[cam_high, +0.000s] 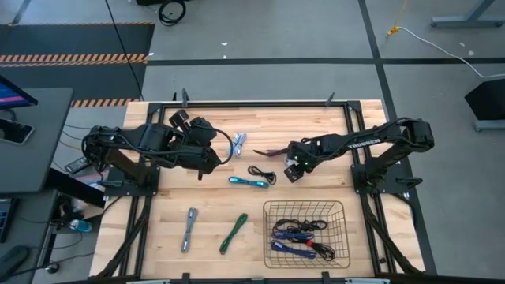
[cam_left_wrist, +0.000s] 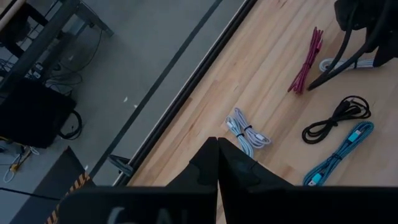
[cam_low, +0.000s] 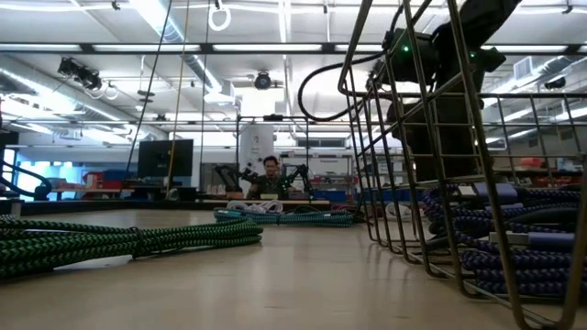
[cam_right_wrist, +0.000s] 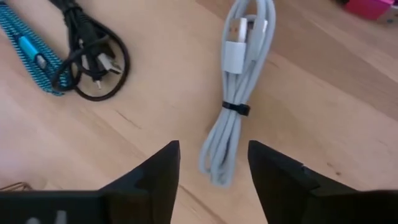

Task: Pick and place USB-C Cables
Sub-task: Put the gray charger cable into the wire basket

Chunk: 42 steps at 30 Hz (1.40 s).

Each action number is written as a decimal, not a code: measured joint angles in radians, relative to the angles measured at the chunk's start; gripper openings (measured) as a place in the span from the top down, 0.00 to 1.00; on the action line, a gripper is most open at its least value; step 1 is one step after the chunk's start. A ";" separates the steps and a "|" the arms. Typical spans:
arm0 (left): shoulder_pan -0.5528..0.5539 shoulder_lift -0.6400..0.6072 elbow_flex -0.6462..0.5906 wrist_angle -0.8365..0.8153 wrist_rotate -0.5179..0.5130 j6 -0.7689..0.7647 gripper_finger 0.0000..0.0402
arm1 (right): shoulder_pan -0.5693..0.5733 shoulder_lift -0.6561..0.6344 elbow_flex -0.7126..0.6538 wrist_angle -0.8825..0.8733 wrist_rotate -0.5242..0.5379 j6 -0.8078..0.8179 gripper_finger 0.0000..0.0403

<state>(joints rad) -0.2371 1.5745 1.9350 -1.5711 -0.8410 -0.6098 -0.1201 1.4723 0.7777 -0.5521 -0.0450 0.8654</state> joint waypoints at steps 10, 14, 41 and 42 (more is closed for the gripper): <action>0.000 0.000 0.000 0.000 0.000 0.000 0.99 | -0.009 0.000 -0.073 0.097 -0.001 0.024 0.47; 0.000 0.000 0.000 0.000 0.000 0.000 0.99 | -0.009 0.000 -0.112 0.141 -0.002 0.038 0.47; 0.000 0.000 0.000 0.000 0.000 -0.008 0.99 | 0.026 0.001 0.092 0.103 -0.159 -0.135 0.95; 0.000 0.000 0.000 0.000 0.000 -0.008 0.99 | 0.032 0.001 0.144 0.067 -0.159 -0.168 0.95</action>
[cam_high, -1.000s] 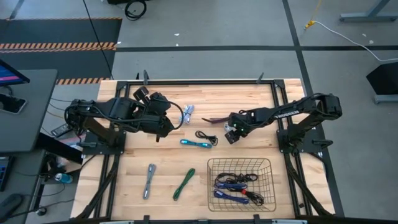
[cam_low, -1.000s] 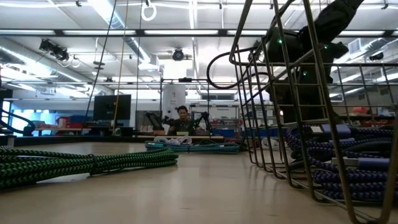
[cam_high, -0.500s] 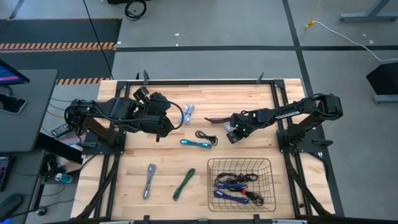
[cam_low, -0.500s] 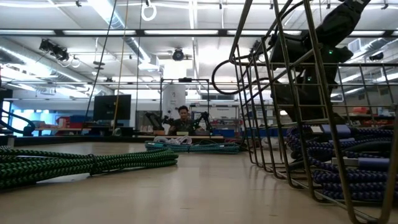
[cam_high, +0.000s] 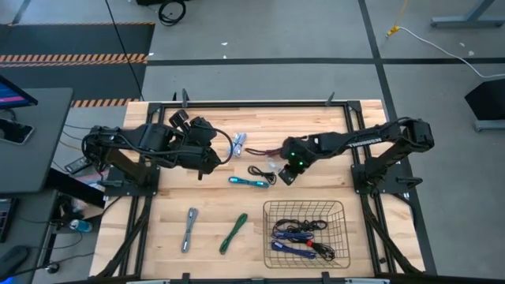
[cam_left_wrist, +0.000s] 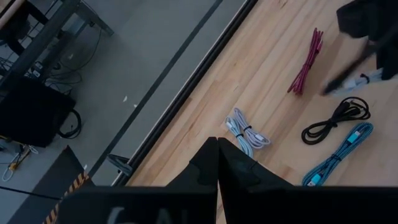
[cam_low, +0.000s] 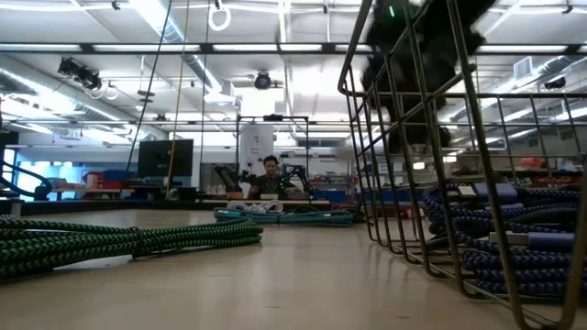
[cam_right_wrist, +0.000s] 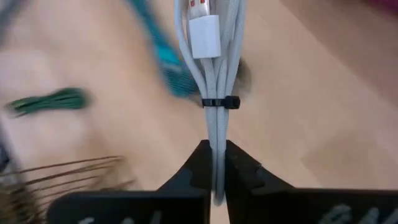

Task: Pick and place USB-C Cables
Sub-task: Put the gray charger cable into the wire basket

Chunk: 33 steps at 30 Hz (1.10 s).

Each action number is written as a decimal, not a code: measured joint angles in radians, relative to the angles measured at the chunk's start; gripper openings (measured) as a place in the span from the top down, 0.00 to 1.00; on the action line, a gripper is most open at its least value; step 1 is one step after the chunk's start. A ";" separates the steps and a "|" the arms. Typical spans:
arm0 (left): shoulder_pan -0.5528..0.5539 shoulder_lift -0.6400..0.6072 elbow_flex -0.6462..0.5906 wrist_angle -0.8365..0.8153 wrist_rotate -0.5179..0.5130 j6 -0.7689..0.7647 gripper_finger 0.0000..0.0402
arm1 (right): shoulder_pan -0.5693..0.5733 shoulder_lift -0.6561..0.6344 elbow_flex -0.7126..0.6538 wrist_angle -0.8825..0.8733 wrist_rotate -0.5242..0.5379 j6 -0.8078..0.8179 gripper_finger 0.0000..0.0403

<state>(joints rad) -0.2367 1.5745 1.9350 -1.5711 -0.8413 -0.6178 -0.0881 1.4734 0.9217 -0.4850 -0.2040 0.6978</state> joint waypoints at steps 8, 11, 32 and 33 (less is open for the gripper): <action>0.000 0.000 0.000 0.000 0.000 0.000 0.99 | 0.089 -0.003 0.458 -0.335 0.005 -0.185 0.95; 0.000 0.000 0.000 0.000 0.000 0.000 0.99 | 0.161 -0.003 0.587 -0.450 -0.002 -0.201 0.95; 0.000 0.000 0.000 0.053 0.000 -0.007 0.99 | 0.696 0.225 0.691 -0.817 0.044 0.318 0.95; 0.000 0.000 0.000 0.054 0.000 -0.007 0.99 | 0.703 0.248 0.691 -0.818 0.045 0.312 0.95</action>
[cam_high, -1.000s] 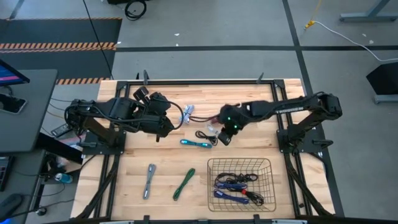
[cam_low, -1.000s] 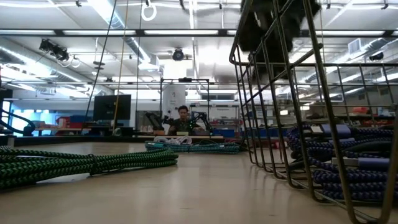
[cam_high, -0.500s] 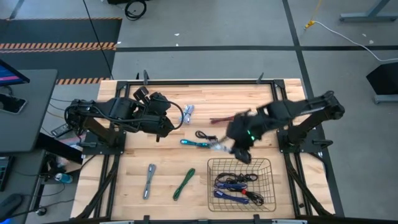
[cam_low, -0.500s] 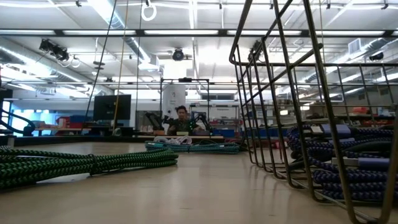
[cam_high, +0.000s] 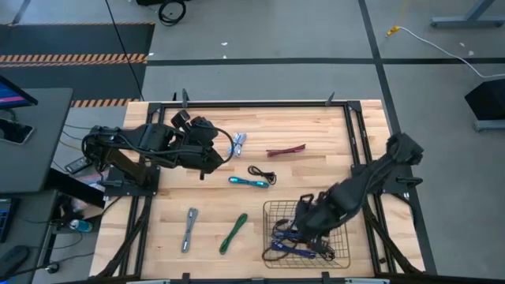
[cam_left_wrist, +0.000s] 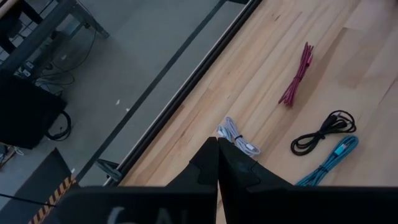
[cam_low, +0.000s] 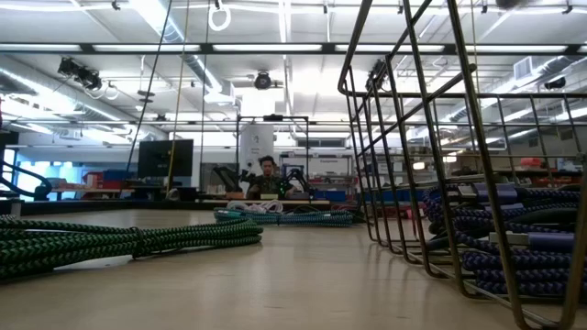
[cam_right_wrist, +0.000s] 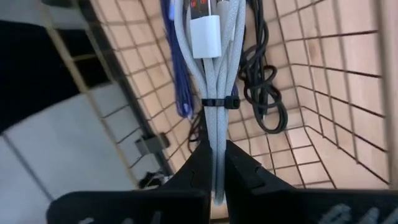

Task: Pick and place USB-C Cables
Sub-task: Put the gray charger cable into the wire basket, then put the black pink charger cable into the wire basket

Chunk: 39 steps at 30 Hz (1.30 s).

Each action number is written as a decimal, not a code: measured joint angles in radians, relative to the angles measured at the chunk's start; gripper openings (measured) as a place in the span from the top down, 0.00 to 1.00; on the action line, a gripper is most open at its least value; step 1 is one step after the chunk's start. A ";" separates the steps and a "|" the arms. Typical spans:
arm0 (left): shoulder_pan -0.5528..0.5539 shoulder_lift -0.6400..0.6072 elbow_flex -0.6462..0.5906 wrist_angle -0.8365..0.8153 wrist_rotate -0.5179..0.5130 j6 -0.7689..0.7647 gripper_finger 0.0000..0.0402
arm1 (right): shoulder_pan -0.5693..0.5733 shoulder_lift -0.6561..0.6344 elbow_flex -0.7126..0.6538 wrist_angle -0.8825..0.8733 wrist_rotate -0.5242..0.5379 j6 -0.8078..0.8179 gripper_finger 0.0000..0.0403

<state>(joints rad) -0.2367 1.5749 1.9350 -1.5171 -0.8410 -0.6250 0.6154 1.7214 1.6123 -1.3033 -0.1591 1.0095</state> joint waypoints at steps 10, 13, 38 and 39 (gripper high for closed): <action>0.000 0.000 0.000 0.002 0.027 0.000 0.99 | 0.026 0.200 0.000 0.076 0.002 -0.099 0.95; 0.000 0.000 0.000 0.002 0.034 0.000 0.99 | 0.026 0.256 0.000 0.157 0.007 -0.129 0.95; -0.003 0.000 0.000 0.002 0.073 0.001 0.99 | 0.007 0.369 0.000 0.230 -0.045 -0.201 0.71; -0.003 0.000 0.000 0.002 0.073 0.001 0.99 | 0.005 0.365 0.002 0.217 -0.046 -0.201 0.70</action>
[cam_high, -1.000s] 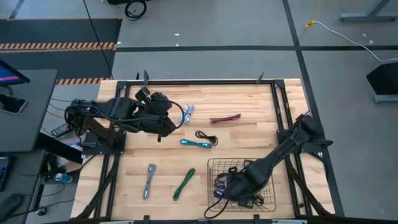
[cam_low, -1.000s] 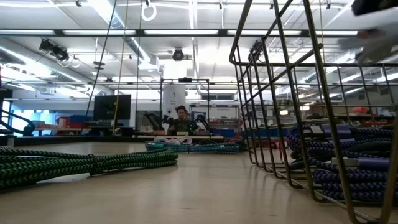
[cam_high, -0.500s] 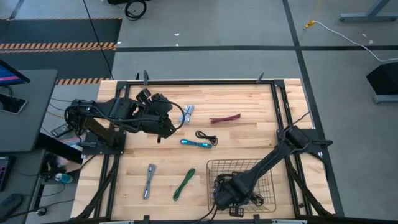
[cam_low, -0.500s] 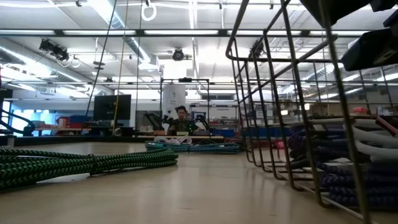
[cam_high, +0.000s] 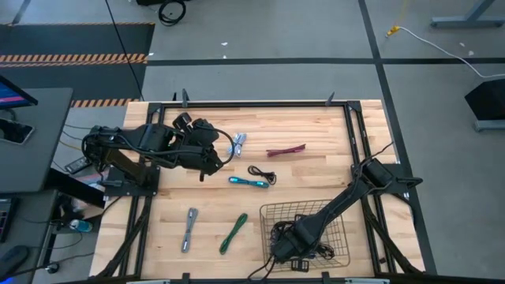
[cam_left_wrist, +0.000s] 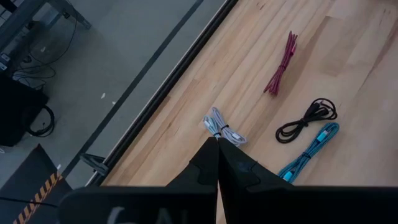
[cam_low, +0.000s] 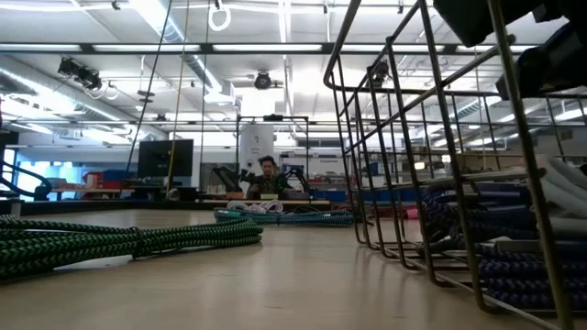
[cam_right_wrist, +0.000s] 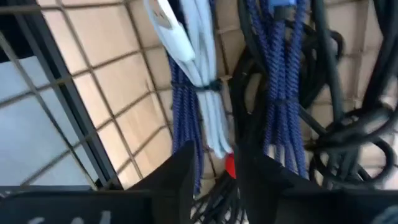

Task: Pick and place USB-C Cables
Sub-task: Put the black pink charger cable into the wire basket

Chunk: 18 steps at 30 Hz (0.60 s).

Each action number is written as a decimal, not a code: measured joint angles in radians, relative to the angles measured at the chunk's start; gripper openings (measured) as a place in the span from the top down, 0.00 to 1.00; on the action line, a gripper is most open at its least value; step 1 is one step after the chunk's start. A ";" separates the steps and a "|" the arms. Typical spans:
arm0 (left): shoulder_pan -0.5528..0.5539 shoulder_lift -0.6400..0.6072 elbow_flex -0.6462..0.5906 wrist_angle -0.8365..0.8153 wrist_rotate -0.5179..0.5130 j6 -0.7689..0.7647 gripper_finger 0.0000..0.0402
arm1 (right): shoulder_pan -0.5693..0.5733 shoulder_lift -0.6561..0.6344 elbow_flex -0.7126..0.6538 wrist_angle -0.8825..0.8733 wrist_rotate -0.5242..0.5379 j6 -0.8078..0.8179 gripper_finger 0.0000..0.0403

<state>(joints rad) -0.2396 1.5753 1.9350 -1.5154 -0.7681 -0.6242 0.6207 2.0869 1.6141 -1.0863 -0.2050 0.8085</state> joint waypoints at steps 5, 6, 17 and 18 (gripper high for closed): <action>0.001 0.000 0.000 0.006 0.000 0.000 0.99 | -0.021 -0.049 0.047 -0.115 0.020 -0.023 0.69; 0.001 0.000 0.000 0.009 0.000 0.000 0.99 | -0.030 -0.063 0.063 -0.158 0.038 -0.029 0.69; 0.001 0.000 0.000 0.023 -0.001 0.008 0.99 | -0.211 -0.299 0.235 -0.441 0.416 -0.105 0.69; 0.001 0.000 0.000 0.022 -0.001 0.008 0.99 | -0.238 -0.319 0.235 -0.445 0.441 -0.125 0.68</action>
<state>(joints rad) -0.2386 1.5753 1.9350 -1.4933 -0.7689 -0.6159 0.3826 1.7682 1.8488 -1.5310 0.2363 0.6839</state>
